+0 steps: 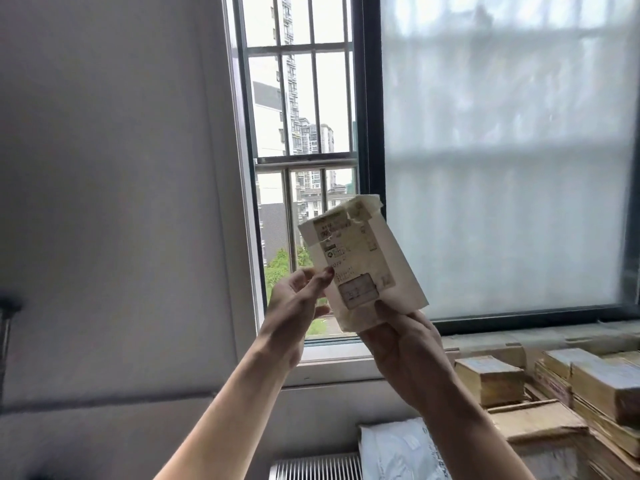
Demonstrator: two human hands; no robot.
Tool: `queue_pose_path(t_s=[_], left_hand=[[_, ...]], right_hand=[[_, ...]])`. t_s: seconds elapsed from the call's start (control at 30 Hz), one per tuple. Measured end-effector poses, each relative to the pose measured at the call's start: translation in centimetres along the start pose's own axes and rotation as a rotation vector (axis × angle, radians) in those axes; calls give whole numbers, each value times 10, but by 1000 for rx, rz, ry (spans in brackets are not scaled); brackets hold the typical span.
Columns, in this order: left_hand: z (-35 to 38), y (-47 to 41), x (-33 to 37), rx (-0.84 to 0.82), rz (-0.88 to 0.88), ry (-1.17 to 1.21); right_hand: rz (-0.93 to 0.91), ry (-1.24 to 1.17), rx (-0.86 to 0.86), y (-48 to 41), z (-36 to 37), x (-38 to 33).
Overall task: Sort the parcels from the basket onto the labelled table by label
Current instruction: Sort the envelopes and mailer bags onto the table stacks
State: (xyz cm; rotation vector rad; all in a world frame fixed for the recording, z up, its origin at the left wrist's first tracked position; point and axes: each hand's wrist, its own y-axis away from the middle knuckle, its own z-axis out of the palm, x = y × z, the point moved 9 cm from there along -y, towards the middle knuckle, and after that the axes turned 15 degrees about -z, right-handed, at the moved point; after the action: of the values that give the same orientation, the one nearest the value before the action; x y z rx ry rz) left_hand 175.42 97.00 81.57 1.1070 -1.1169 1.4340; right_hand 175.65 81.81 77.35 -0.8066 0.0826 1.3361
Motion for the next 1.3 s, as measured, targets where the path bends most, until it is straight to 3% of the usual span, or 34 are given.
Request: queue_pose_path(t_s=[0.1,0.33,0.6,0.73,1.03,1.3], left_hand=[[0,3,-2,8,33,22],[-11,9,-3,35,32,30],[-14,14,-13,14,7,-2],[-17,18,-17,26,8,-22],[-6,38,-53,-36,-79,-245],[-5,54,-71,57,-155,-281]], right_hand=[[51,-32,-70,9,1,9],[45,428,-168,16,-20,4],[43,576,-171,23,-29,-3],[113,597,-194,28,-34,-1],[59,524,-24,31,-51,-1],[123,465,-24,45,-55,10]])
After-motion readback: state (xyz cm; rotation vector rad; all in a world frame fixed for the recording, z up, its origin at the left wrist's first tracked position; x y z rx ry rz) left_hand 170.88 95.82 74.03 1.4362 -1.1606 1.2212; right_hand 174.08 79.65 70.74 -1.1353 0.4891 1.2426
